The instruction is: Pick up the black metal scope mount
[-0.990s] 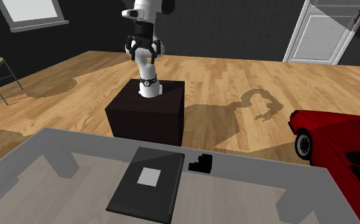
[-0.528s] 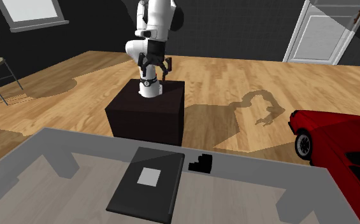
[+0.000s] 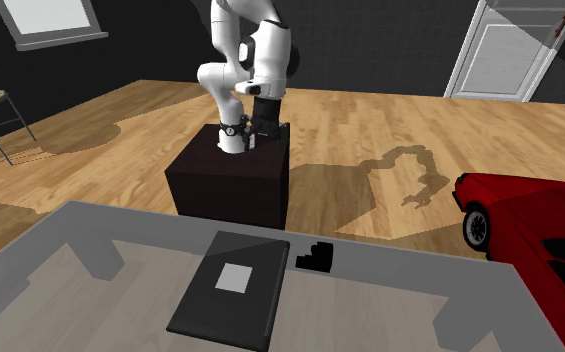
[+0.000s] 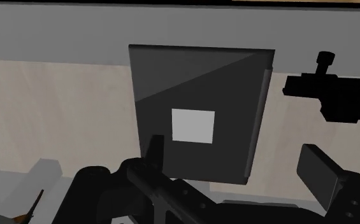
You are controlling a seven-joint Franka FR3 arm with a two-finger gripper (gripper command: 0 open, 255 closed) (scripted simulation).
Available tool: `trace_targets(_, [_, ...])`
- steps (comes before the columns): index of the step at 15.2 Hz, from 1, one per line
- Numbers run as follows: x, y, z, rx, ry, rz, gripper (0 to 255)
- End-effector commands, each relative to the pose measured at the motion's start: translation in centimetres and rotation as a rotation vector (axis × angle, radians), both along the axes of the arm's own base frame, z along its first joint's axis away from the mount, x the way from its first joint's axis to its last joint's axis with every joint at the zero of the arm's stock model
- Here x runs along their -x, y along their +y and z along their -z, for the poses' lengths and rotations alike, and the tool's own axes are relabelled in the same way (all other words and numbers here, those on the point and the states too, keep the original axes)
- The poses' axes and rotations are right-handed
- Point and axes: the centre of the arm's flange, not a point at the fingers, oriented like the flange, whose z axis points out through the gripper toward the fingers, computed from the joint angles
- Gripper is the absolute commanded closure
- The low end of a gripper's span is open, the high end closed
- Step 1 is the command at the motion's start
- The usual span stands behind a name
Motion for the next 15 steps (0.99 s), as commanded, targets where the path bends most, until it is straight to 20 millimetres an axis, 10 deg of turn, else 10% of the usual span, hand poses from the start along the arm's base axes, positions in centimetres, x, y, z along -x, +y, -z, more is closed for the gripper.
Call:
trace_targets(1, [-0.6,2.0,2.0,-0.005,-0.005,0.003,0])
trace_targets(15, [-6.6,13.3,15.1,-0.019,-0.033,0.025,0])
